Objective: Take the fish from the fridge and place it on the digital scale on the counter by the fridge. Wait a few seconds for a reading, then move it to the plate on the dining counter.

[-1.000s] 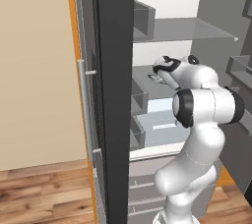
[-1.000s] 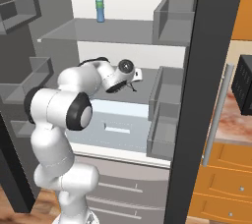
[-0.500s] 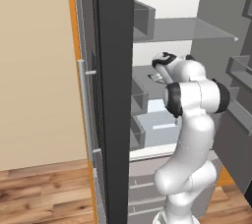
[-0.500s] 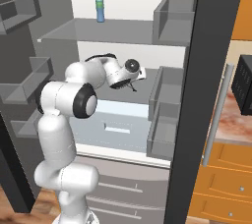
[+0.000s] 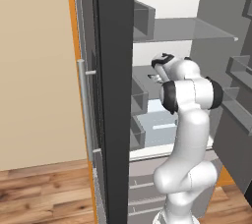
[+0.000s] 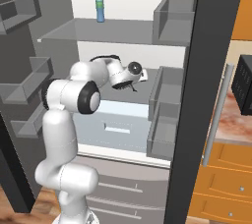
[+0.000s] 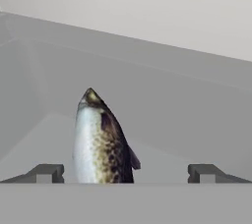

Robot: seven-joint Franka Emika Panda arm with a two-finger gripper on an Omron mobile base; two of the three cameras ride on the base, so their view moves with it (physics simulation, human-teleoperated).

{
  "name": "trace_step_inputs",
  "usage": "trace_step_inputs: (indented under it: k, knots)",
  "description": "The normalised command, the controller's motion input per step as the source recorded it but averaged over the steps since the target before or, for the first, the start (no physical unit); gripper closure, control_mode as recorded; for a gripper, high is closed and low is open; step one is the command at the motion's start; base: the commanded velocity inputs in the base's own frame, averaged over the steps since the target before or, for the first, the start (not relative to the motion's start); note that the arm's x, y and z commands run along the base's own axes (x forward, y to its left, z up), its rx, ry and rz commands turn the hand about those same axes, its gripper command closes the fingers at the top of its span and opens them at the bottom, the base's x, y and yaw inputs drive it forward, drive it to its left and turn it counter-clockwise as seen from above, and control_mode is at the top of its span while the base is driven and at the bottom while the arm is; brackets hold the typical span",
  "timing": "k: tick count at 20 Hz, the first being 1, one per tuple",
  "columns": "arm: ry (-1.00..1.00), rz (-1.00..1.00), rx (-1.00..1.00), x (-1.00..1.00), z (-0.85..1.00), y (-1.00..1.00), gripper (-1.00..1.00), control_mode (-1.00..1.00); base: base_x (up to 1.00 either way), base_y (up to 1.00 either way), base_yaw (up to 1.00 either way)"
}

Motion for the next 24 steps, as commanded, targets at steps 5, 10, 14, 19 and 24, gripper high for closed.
trace_step_inputs:
  k: [5,10,14,19,24]
  knots:
    - [0.0,0.0,0.0,0.07,-0.26,0.0,-1.0,-1.0,0.0,0.0,0.0]
    - [0.0,0.02,0.0,0.25,-0.25,0.01,-1.0,-1.0,0.0,0.0,0.0]
    - [0.0,0.03,0.0,0.26,-0.35,0.02,-1.0,-1.0,0.0,0.0,0.0]
    - [0.01,0.03,0.0,0.02,-0.53,0.23,1.0,-1.0,0.0,0.0,0.0]
    - [0.0,0.0,-0.03,-0.07,-0.48,0.45,1.0,-1.0,0.0,0.0,0.0]
